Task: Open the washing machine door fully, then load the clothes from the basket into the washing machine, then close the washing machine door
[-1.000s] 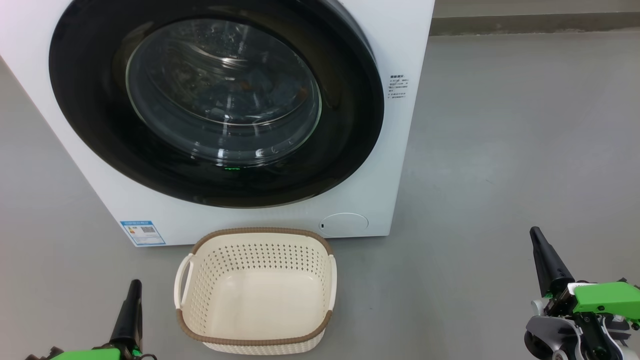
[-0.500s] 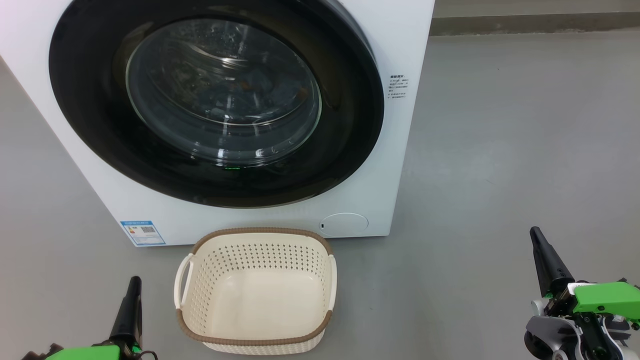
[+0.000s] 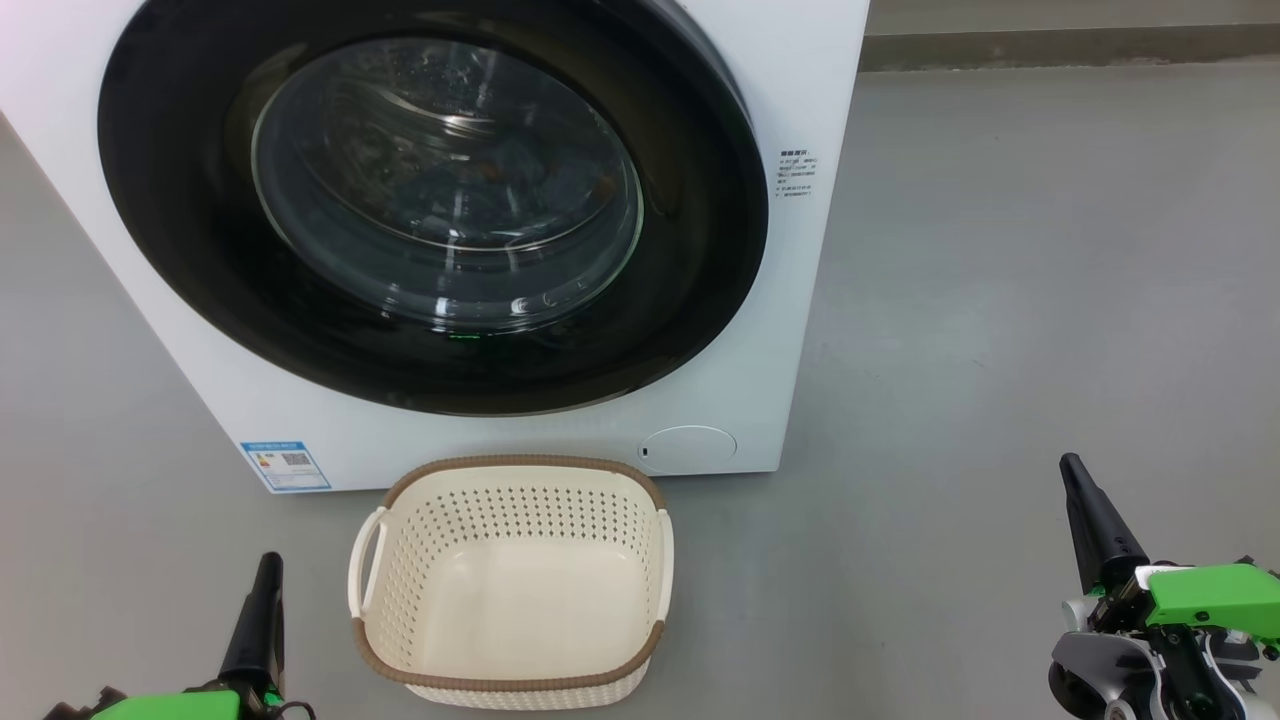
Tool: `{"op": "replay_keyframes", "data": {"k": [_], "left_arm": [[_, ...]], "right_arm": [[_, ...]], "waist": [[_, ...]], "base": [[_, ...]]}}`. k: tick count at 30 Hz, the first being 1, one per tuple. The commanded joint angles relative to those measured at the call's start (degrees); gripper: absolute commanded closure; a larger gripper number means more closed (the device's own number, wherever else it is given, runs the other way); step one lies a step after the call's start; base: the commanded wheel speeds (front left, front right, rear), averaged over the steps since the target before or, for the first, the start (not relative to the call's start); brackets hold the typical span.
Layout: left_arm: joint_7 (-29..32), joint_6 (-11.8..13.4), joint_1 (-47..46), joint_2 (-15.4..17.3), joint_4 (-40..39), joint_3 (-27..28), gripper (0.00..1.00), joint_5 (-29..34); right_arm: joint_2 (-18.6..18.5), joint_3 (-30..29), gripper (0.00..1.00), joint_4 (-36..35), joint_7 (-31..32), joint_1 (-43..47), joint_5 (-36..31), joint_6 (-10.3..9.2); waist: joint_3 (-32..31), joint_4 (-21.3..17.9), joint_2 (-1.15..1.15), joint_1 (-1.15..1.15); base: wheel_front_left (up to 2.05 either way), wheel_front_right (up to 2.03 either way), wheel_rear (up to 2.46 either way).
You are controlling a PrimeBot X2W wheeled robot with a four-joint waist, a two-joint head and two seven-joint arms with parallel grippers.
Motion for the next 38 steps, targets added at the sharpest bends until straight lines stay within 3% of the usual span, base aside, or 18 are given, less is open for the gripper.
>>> {"op": "replay_keyframes", "data": {"k": [1, 38], "left_arm": [[0.42, -0.38, -2.09, 0.50, -1.16, 1.88, 1.00, -0.38], [0.41, -0.38, -2.09, 0.50, -1.17, 1.87, 1.00, -0.39]], "right_arm": [[-0.51, 1.03, 1.00, -1.74, 0.31, -0.31, 0.09, 0.09], [-0.51, 1.03, 1.00, -1.74, 0.31, -0.31, 0.08, 0.09]], "waist": [[0.00, 0.00, 0.00, 0.00], [0.00, 0.00, 0.00, 0.00]], "base": [[0.00, 0.00, 0.00], [0.00, 0.00, 0.00]]}}
